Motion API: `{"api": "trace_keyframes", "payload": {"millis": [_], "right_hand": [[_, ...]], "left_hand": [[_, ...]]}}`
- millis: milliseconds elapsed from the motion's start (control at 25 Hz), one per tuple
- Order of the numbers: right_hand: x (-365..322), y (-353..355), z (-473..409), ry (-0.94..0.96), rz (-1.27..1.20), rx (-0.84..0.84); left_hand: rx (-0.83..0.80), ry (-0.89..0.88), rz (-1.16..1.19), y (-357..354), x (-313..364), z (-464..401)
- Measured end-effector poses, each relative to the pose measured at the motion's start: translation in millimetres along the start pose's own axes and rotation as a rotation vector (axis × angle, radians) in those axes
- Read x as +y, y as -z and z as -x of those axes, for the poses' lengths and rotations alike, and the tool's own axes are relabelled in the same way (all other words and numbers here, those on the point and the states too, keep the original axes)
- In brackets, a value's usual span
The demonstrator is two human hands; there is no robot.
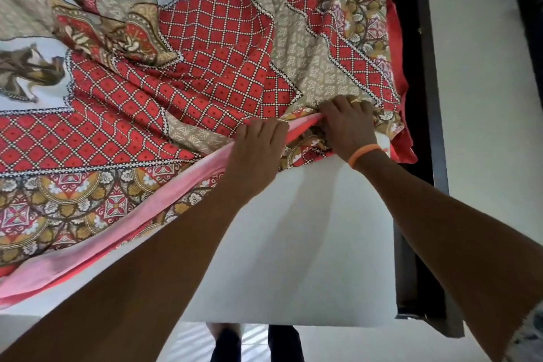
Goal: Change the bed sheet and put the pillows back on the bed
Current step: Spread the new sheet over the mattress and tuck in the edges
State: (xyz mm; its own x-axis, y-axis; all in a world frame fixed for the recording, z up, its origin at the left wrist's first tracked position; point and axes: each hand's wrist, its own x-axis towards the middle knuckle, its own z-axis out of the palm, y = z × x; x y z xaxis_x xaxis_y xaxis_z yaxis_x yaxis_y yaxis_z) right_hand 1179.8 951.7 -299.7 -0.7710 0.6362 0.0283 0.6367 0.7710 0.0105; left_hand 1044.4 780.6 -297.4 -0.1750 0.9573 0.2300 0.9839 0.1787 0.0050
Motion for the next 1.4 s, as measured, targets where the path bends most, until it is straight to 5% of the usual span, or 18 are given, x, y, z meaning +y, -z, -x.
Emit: {"api": "trace_keyframes", "payload": {"millis": [160, 280, 520, 680, 880, 1080, 1280, 1400], "right_hand": [[3.6, 12.0, 28.8, -0.033, -0.271, 0.132], [11.5, 18.0, 87.7, -0.026, -0.121, 0.228], [59.0, 17.0, 214.4, 0.123, 0.017, -0.06], [50.7, 16.6, 273.3, -0.026, 0.02, -0.267], [45.4, 28.8, 339.0, -0.189, -0.034, -0.396], [20.4, 19.7, 401.4, -0.299, 0.0, -0.558], [12.8, 12.8, 414.3, -0.566, -0.067, -0.804], [0.1, 14.3, 390.6, -0.522, -0.104, -0.942]], "left_hand": [[-0.138, 0.054, 0.101, -1.5, 32.3, -24.9], [-0.199, 0.048, 0.281, 6.8, 69.0, -19.6], [-0.259, -0.141, 0.478, 35.6, 157.8, 73.3], [-0.326, -0.212, 0.47, 47.4, 182.6, 127.4], [-0.756, -0.167, 0.258, 57.1, 191.0, 160.5], [-0.961, -0.127, 0.307, 66.9, 212.0, 198.0], [-1.038, 0.345, 0.953, 74.0, 215.1, 242.0], [-0.61, 1.161, 1.126, 81.3, 191.4, 251.2]]}}
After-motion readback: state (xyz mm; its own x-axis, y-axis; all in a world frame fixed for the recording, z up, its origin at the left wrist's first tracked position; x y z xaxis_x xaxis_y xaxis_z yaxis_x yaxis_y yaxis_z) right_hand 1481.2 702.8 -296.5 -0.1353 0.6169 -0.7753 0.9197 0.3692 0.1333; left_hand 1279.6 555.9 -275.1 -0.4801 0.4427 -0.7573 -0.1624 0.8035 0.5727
